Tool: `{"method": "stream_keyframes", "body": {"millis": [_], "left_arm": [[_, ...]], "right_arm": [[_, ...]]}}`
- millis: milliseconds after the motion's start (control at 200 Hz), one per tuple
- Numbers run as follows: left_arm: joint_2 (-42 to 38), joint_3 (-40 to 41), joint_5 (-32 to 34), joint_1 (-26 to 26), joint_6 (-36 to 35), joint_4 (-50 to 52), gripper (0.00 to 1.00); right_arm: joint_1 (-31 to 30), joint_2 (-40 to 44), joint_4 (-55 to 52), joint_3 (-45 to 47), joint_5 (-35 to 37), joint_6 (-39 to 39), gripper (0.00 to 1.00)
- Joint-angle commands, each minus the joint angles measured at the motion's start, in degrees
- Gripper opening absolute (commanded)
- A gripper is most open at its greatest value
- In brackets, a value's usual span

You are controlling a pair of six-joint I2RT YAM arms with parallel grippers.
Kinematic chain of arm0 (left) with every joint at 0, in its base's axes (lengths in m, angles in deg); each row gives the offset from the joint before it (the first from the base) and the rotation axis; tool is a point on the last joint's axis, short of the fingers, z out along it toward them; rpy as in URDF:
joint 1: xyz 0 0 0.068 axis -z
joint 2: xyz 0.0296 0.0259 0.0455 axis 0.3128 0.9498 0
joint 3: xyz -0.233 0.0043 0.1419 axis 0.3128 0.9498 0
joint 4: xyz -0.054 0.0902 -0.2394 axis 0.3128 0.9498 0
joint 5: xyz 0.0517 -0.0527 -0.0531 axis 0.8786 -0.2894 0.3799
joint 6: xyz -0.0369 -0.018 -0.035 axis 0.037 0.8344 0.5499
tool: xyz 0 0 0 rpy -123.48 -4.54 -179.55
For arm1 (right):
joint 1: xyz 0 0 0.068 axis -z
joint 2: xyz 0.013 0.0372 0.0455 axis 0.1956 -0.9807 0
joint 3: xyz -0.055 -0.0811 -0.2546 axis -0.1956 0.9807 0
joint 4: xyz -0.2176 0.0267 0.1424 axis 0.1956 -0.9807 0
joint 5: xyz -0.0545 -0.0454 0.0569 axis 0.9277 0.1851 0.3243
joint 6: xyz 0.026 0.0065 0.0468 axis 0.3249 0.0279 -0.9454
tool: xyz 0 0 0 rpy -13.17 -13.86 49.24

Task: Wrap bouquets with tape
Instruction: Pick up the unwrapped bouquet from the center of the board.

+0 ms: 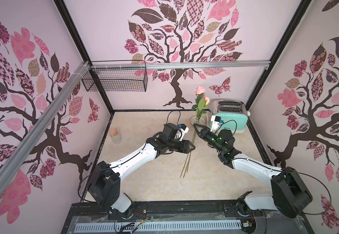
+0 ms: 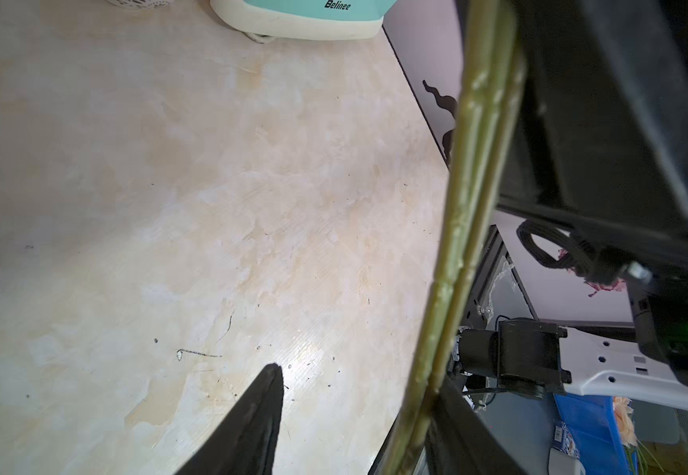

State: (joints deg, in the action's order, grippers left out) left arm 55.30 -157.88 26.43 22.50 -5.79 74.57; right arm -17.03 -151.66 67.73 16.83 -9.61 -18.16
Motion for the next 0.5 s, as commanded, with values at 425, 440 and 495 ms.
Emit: {"method": "stream_keyframes", "body": {"millis": [425,440,495], "left_arm": [[3.1,-7.5,4.5,0.4,-7.4,5.8,0.26],[3.1,-7.6,4.9,0.4,-7.7,6.3,0.23],[2.9,-8.2,6.3,0.4,-8.9,7.7,0.12]], "right_arm": [[0.0,1.3,0.8,-1.4,-2.1,0.7,0.0],[0.0,1.4,0.7,-1.4,-2.2,0.7,0.0],[0.0,1.6,0.2,-1.6,-2.3,1.0,0.0]]}}
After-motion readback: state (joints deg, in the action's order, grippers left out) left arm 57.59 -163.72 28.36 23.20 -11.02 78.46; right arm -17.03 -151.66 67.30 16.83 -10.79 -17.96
